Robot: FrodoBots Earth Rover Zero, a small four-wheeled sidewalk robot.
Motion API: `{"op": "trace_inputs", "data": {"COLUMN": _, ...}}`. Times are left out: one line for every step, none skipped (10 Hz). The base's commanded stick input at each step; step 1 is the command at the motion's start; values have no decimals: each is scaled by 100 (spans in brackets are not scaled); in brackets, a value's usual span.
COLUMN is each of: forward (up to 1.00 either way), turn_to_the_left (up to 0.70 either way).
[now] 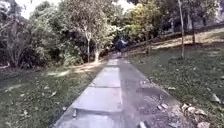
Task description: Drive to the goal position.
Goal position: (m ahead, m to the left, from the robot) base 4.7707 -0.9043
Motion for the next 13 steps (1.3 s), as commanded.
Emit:
{"op": "trace_inputs", "data": {"forward": 50, "turn_to_the_left": 0}}
{"op": "trace_inputs", "data": {"forward": 50, "turn_to_the_left": 0}}
{"op": "trace_inputs", "data": {"forward": 50, "turn_to_the_left": 0}}
{"op": "trace_inputs", "data": {"forward": 50, "turn_to_the_left": 0}}
{"op": "trace_inputs", "data": {"forward": 50, "turn_to_the_left": 0}}
{"op": "trace_inputs", "data": {"forward": 50, "turn_to_the_left": 0}}
{"op": "trace_inputs", "data": {"forward": 50, "turn_to_the_left": 0}}
{"op": "trace_inputs", "data": {"forward": 50, "turn_to_the_left": 0}}
{"op": "trace_inputs", "data": {"forward": 50, "turn_to_the_left": 0}}
{"op": "trace_inputs", "data": {"forward": 50, "turn_to_the_left": 0}}
{"op": "trace_inputs", "data": {"forward": 50, "turn_to_the_left": 0}}
{"op": "trace_inputs", "data": {"forward": 50, "turn_to_the_left": 0}}
{"op": "trace_inputs", "data": {"forward": 50, "turn_to_the_left": -13}}
